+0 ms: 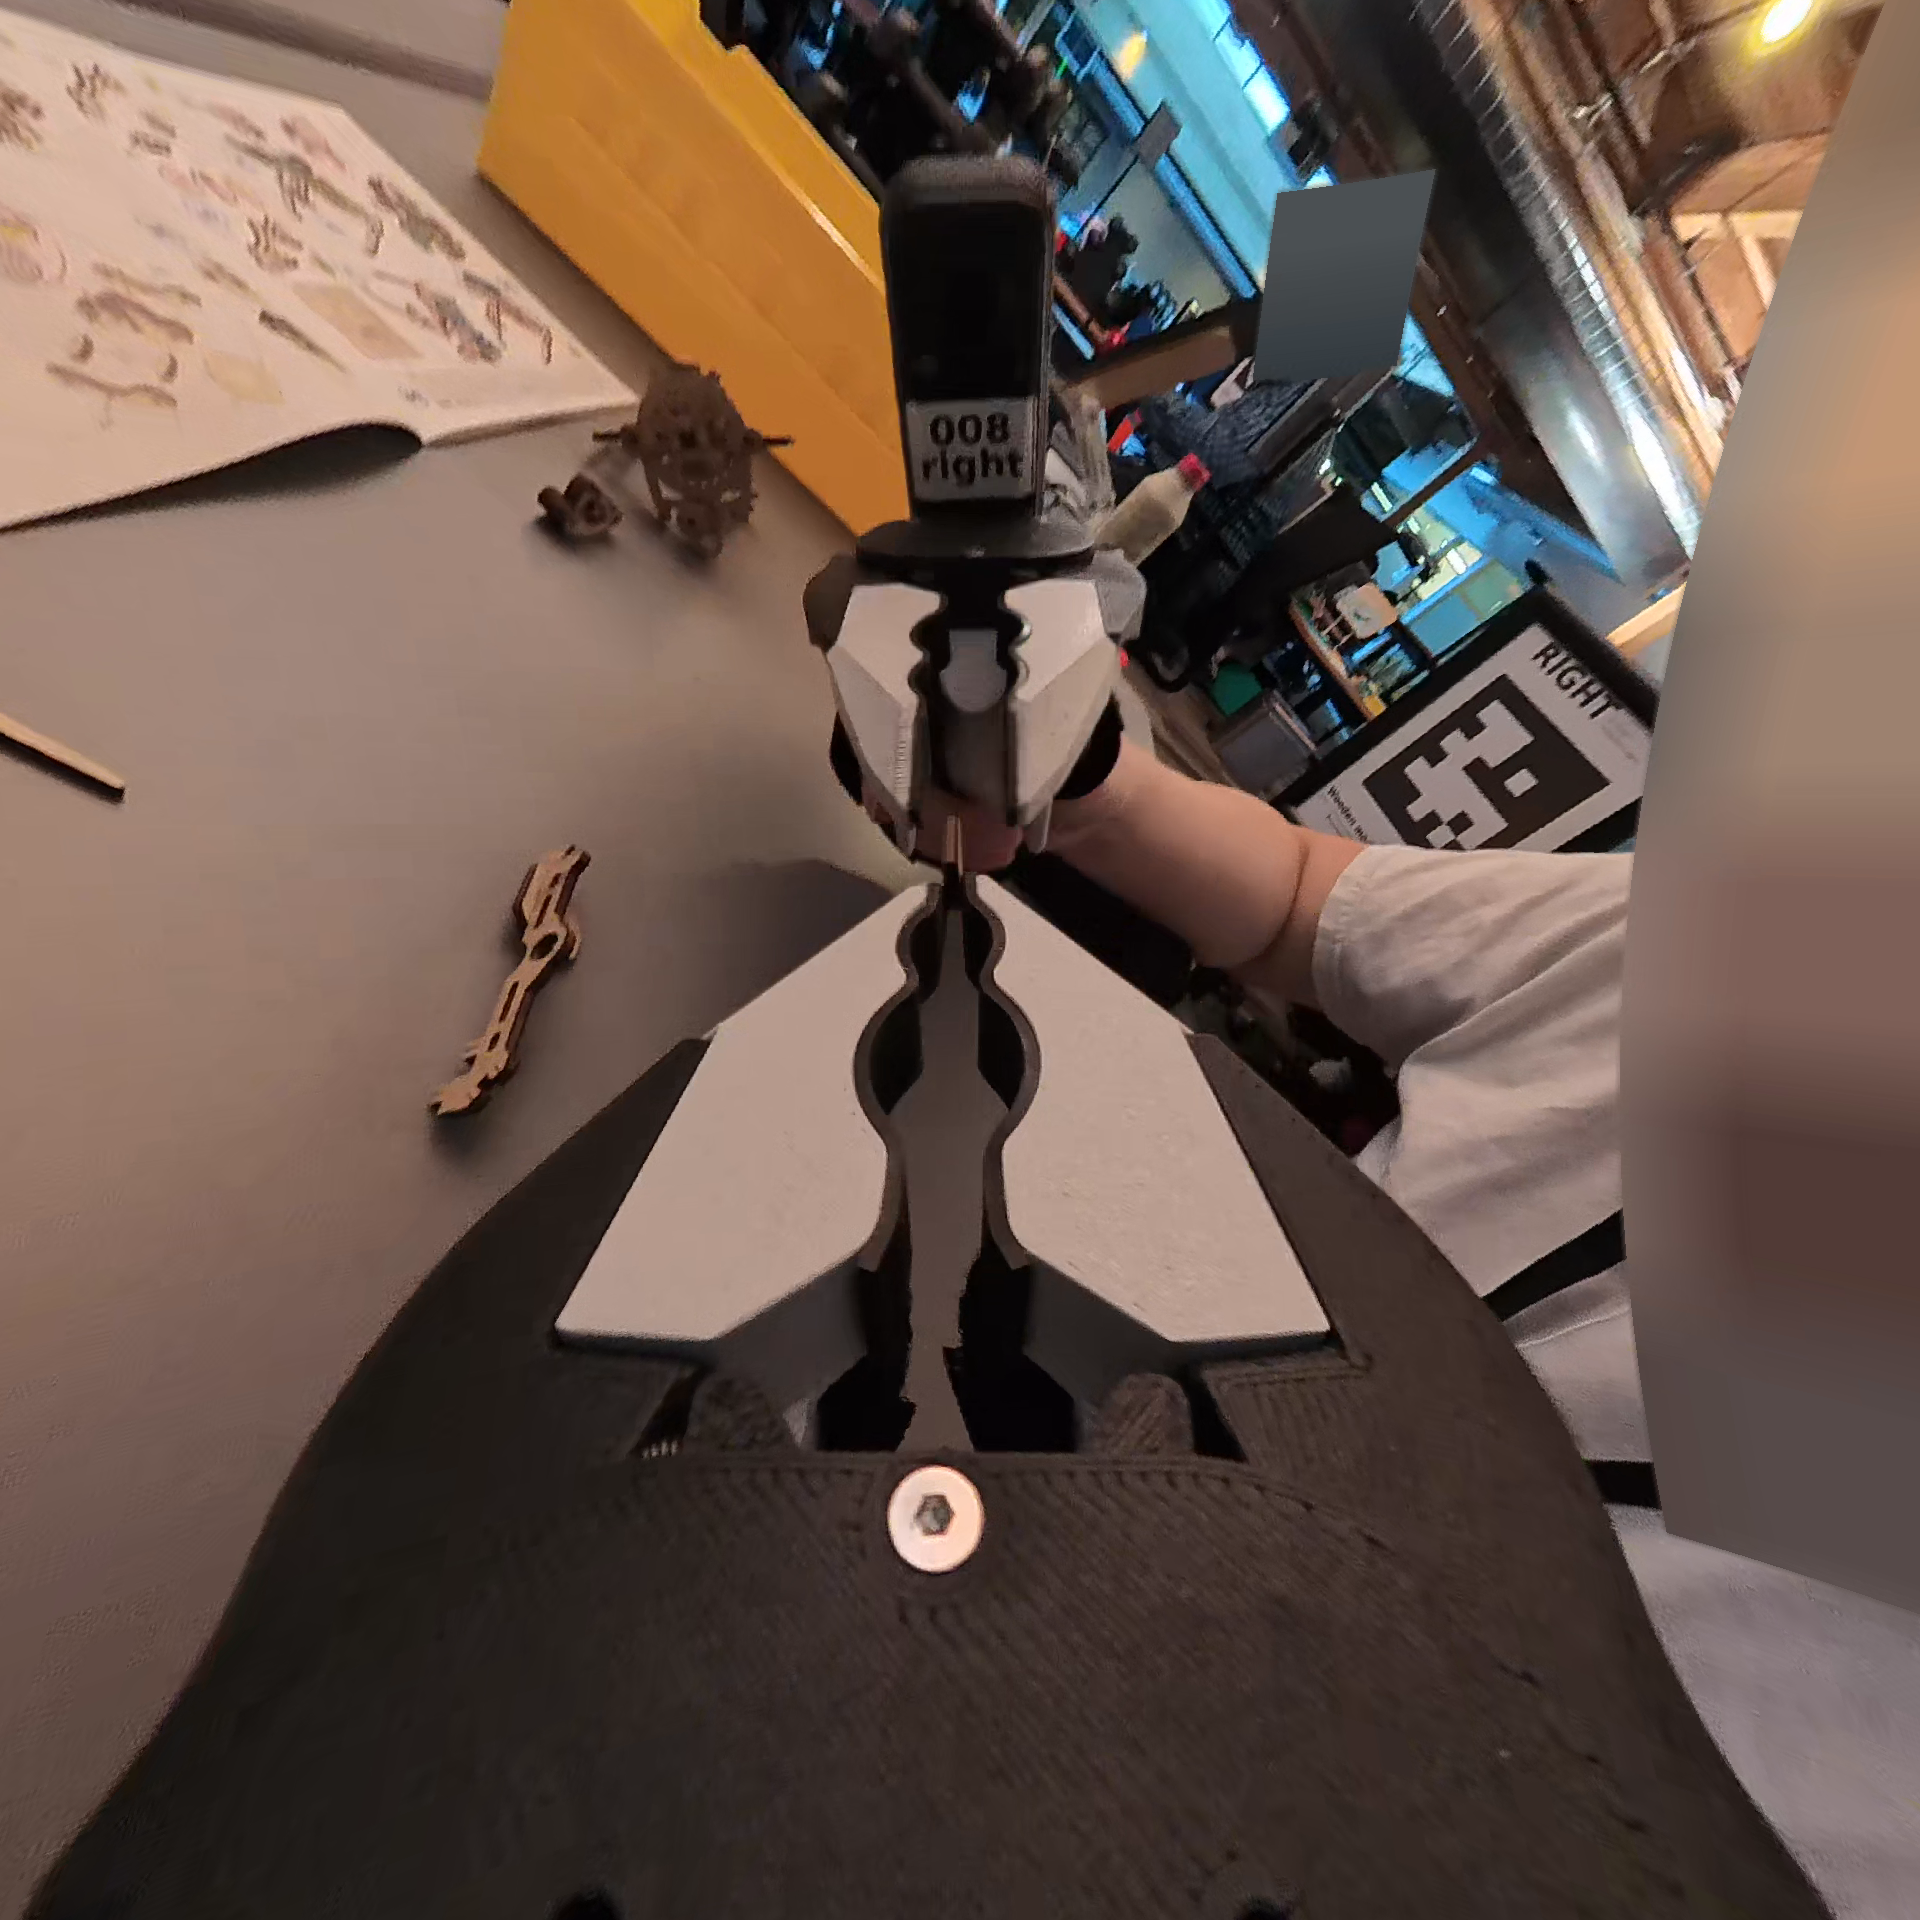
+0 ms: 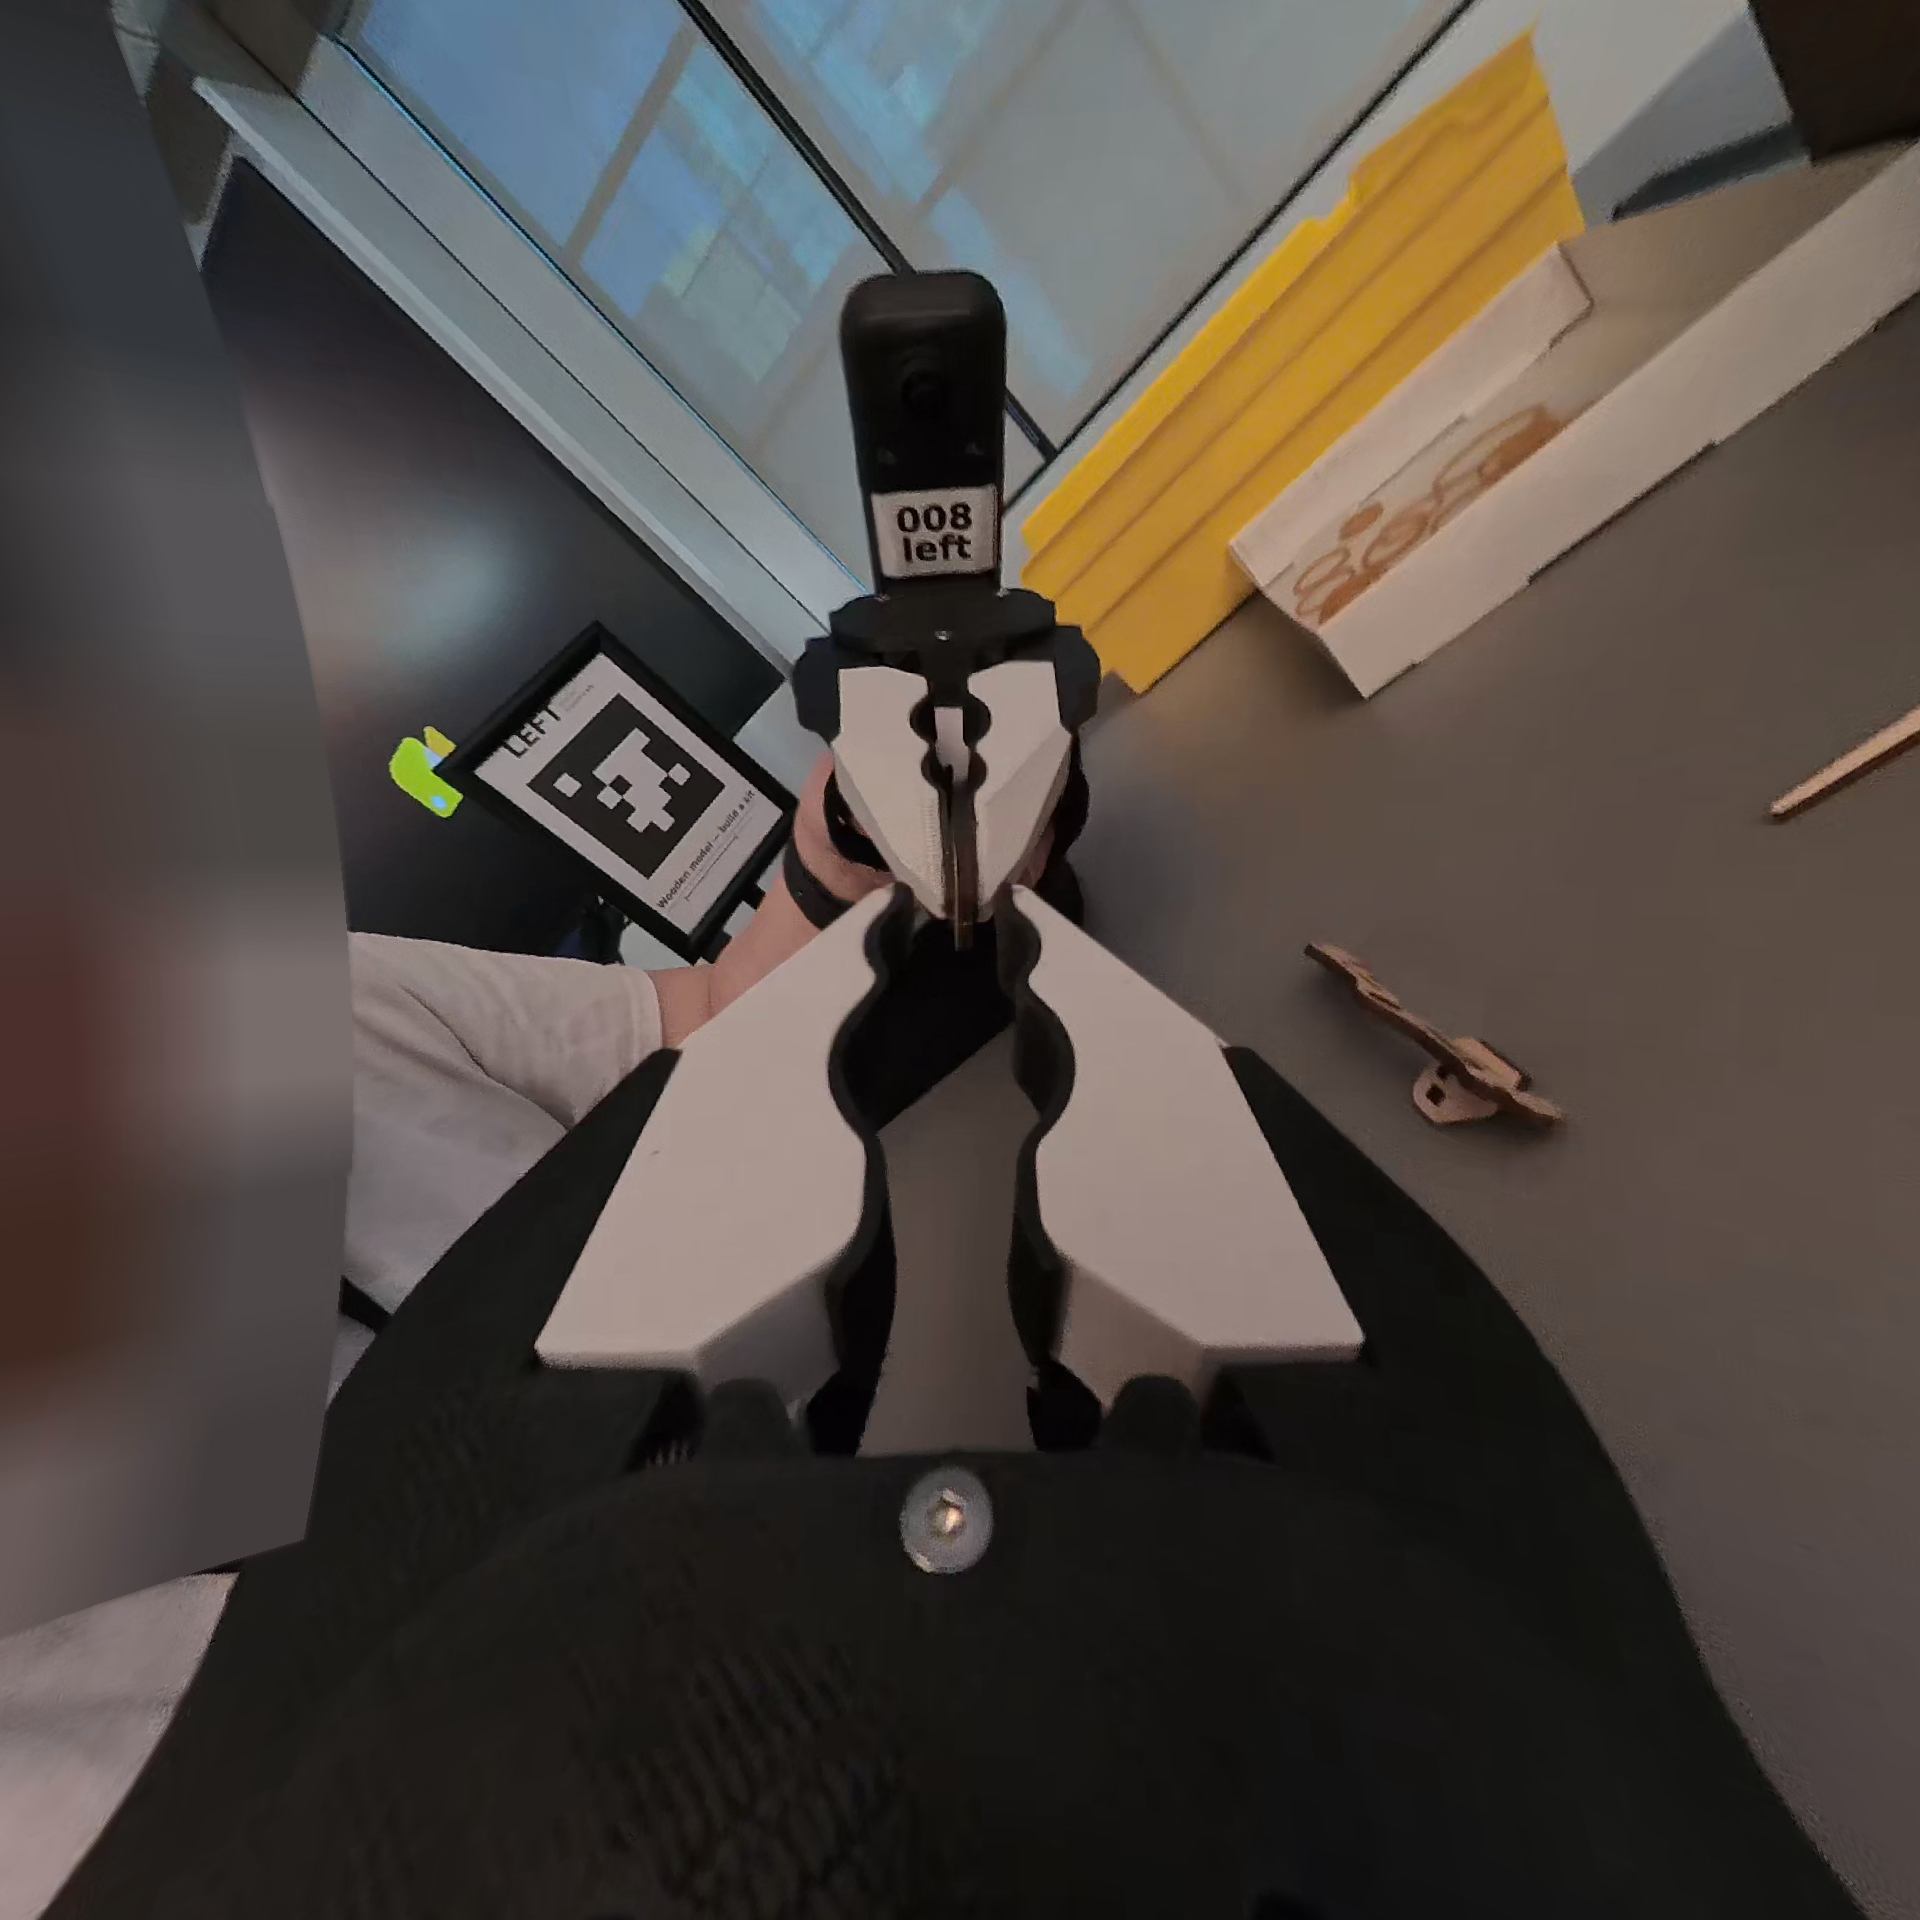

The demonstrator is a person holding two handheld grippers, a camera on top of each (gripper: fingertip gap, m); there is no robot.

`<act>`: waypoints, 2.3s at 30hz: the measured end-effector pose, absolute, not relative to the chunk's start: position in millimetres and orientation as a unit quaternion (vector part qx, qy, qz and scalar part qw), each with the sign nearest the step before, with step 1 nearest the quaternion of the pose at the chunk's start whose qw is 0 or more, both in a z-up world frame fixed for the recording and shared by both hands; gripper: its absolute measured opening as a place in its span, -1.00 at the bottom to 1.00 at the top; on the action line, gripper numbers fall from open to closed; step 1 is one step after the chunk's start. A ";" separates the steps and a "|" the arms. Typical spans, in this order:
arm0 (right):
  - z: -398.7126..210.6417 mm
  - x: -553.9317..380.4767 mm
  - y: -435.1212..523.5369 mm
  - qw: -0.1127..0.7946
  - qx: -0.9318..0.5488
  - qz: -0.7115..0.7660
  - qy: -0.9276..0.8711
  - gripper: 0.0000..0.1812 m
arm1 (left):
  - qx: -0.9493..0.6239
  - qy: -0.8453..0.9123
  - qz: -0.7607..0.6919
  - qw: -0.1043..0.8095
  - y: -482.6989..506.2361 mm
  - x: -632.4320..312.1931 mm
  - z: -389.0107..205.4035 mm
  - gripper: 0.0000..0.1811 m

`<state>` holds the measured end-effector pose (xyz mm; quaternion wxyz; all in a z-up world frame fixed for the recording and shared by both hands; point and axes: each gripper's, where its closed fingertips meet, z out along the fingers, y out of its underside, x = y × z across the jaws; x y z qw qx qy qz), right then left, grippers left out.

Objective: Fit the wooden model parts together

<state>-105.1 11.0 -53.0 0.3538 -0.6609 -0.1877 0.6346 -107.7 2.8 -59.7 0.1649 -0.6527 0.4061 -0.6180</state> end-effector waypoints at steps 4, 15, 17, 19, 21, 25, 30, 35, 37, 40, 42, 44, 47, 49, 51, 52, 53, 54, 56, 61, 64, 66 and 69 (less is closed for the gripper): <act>-69.3 -110.0 7.4 0.320 -0.693 0.612 -0.208 -0.87 | -0.676 0.428 -0.583 0.142 -2.4 -107.8 -78.0 -0.99; -78.0 -115.8 -1.5 0.298 -0.702 0.595 -0.252 -0.96 | -0.673 0.435 -0.588 0.111 -8.8 -111.0 -81.6 -0.99; -81.2 -116.7 -2.4 0.300 -0.709 0.582 -0.263 -0.97 | -0.674 0.441 -0.583 0.108 -9.9 -111.8 -84.2 -0.99; -78.4 -115.8 -0.5 0.301 -0.707 0.591 -0.247 -0.97 | -0.671 0.439 -0.587 0.113 -8.8 -111.2 -82.3 -0.99; -67.8 -111.4 9.8 0.316 -0.690 0.623 -0.187 -0.98 | -0.667 0.410 -0.605 0.146 2.0 -108.4 -71.7 -0.99; -51.3 -102.8 23.2 0.325 -0.638 0.693 -0.079 -0.97 | -0.661 0.361 -0.620 0.219 22.5 -104.1 -53.9 -0.78; -49.1 -104.6 24.8 0.342 -0.636 0.687 -0.085 -0.97 | -0.654 0.350 -0.629 0.231 18.9 -96.9 -51.0 -0.95; -48.1 -108.0 22.3 0.357 -0.636 0.675 -0.110 -0.97 | -0.648 0.346 -0.648 0.202 16.1 -99.6 -50.8 -0.99; -44.1 -105.1 23.2 0.379 -0.636 0.658 -0.135 -0.93 | -0.649 0.342 -0.653 0.189 16.3 -102.3 -50.4 -1.00; -38.2 -91.5 34.4 0.455 -0.654 0.557 -0.234 -0.81 | -0.663 0.319 -0.649 0.195 29.0 -110.5 -50.5 -0.99; -53.6 -86.1 49.1 0.488 -0.685 0.420 -0.340 -0.80 | -0.676 0.296 -0.642 0.207 40.8 -115.7 -52.3 -0.99; -74.5 -90.4 56.7 0.471 -0.695 0.316 -0.443 -0.82 | -0.685 0.272 -0.643 0.209 47.6 -118.6 -53.9 -1.00; -107.7 -107.4 51.0 0.390 -0.699 0.247 -0.547 -0.82 | -0.695 0.262 -0.635 0.213 52.8 -121.4 -56.8 -0.99; -119.0 -114.1 53.9 0.377 -0.698 0.222 -0.567 -0.84 | -0.702 0.260 -0.624 0.224 58.2 -125.7 -57.6 -0.99; -126.6 -116.3 56.3 0.367 -0.698 0.211 -0.577 -0.80 | -0.706 0.257 -0.617 0.234 63.9 -131.2 -56.7 -0.99; -132.5 -115.9 55.2 0.352 -0.702 0.204 -0.585 -0.74 | -0.708 0.255 -0.616 0.236 66.2 -133.5 -56.4 -0.99; -137.9 -114.9 56.2 0.340 -0.706 0.192 -0.591 -0.72 | -0.709 0.253 -0.616 0.235 67.8 -135.4 -56.4 -1.00; -140.8 -115.0 60.6 0.341 -0.709 0.175 -0.592 -0.74 | -0.710 0.251 -0.615 0.234 69.5 -137.0 -57.2 -0.99; -140.1 -120.7 63.8 0.351 -0.702 0.170 -0.596 -0.89 | -0.715 0.245 -0.612 0.233 73.2 -139.4 -60.3 -1.00; -129.8 -114.0 72.9 0.378 -0.743 0.165 -0.527 -0.98 | -0.726 0.231 -0.607 0.225 78.4 -142.7 -67.8 -1.00; -116.5 -106.0 73.4 0.396 -0.784 0.194 -0.438 -0.98 | -0.741 0.233 -0.602 0.183 70.5 -136.0 -85.6 -1.00; -101.5 -103.7 73.4 0.421 -0.787 0.212 -0.398 -0.98 | -0.741 0.234 -0.612 0.147 60.0 -127.9 -93.1 -1.00; -79.5 -109.5 70.2 0.450 -0.774 0.239 -0.376 -0.98 | -0.746 0.241 -0.608 0.122 51.5 -120.4 -102.5 -1.00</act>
